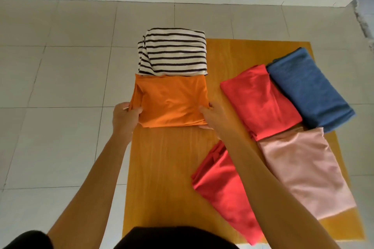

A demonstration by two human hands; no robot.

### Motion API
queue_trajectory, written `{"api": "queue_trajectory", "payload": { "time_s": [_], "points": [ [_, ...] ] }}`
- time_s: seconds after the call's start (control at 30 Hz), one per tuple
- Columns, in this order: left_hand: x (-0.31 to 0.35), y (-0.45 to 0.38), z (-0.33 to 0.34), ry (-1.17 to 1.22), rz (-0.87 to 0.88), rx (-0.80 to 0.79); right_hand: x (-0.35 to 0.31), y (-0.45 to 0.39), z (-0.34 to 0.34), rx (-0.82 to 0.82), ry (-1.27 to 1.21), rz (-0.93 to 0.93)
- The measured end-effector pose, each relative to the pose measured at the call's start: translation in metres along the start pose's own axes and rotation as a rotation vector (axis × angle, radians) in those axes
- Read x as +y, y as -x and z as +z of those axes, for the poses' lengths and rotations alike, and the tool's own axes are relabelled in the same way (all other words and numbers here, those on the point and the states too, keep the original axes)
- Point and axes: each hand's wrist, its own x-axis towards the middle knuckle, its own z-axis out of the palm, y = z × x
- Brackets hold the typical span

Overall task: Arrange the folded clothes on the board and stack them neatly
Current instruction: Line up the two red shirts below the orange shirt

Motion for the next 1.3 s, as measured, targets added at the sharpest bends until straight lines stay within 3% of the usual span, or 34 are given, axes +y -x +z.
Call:
{"api": "queue_trajectory", "payload": {
  "time_s": [0.1,0.17,0.33,0.43,0.57,0.73,0.97,1.13,1.3],
  "points": [
    [-0.014,0.033,-0.004,-0.196,0.213,0.215,0.027,0.03,-0.028,0.169,0.188,-0.118],
    [-0.028,0.061,0.0,-0.193,0.35,0.209,0.052,0.057,-0.052,0.309,0.277,-0.181],
    [-0.055,0.127,0.061,-0.323,0.301,-0.437,0.117,0.145,-0.102,0.63,0.363,-0.149],
    [-0.063,0.159,0.107,-0.507,0.345,-0.555,0.155,0.184,-0.119,0.702,0.451,-0.021],
    [-0.076,0.184,0.136,-0.838,0.568,-0.448,0.199,0.2,-0.117,0.626,0.381,0.231],
    [-0.095,0.175,0.113,-0.804,0.668,-0.444,0.214,0.184,-0.092,0.571,0.097,0.273],
    [-0.119,0.131,0.03,-0.522,0.461,-0.245,0.162,0.131,-0.043,0.367,0.238,0.022],
    [-0.127,0.117,-0.004,-0.526,0.313,-0.042,0.122,0.089,-0.004,0.225,0.388,-0.098],
    [-0.12,0.106,-0.016,-0.508,0.227,0.033,0.098,0.067,0.021,0.179,0.421,-0.125]
  ]
}}
